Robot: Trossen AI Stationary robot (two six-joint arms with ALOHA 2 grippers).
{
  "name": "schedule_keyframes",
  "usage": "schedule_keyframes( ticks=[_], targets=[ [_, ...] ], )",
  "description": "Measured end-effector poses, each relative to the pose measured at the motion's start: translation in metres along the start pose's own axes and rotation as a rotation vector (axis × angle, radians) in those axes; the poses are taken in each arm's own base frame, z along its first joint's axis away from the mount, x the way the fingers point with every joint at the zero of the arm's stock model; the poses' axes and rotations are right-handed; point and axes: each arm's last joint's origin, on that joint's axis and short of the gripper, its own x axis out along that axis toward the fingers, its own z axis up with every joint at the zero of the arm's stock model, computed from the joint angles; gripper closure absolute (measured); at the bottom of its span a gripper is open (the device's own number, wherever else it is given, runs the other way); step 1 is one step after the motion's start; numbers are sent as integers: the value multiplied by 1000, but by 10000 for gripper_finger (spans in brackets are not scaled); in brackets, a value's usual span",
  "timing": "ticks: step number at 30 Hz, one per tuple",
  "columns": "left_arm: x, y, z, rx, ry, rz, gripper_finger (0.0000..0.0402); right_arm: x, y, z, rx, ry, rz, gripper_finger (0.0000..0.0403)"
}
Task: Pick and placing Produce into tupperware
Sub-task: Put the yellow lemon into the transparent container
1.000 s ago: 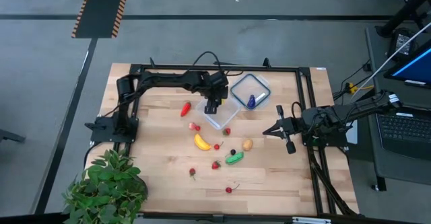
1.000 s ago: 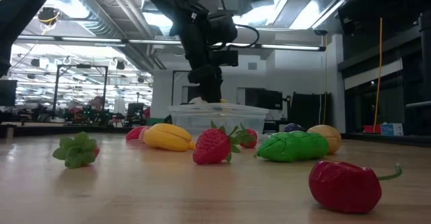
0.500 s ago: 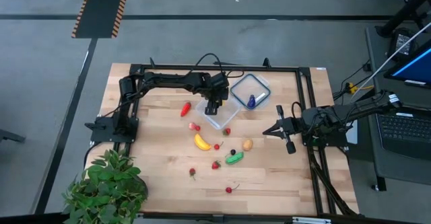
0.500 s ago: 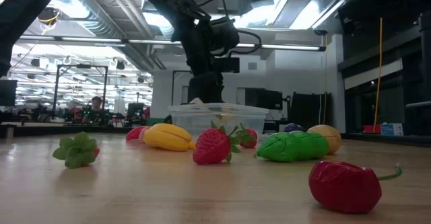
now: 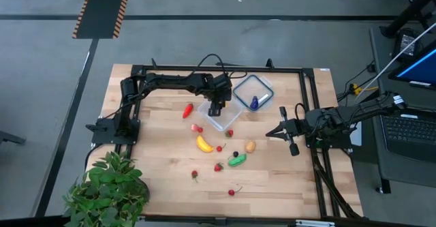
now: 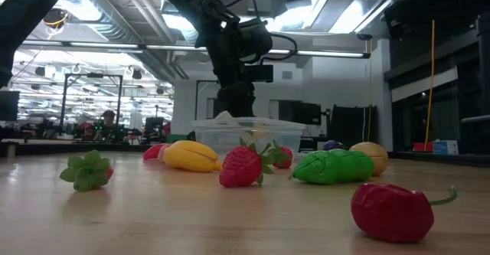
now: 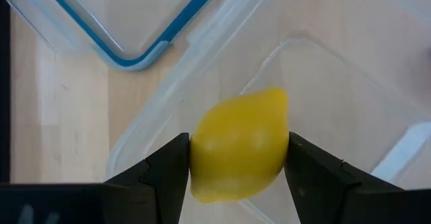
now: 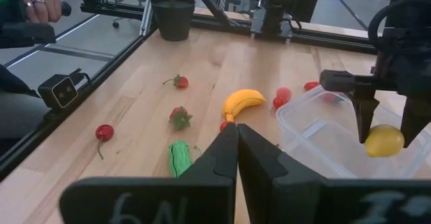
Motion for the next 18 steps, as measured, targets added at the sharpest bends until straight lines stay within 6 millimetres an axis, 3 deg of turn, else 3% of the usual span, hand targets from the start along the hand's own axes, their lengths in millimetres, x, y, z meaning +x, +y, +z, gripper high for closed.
schedule_keyframes(
  ticks=[12,18],
  targets=[
    [23,-4,-5,8,56,3,199,0,0,0,0,-4,0,389],
    [25,-1,-7,5,70,26,199,0,0,0,0,-5,0,389]
  ],
)
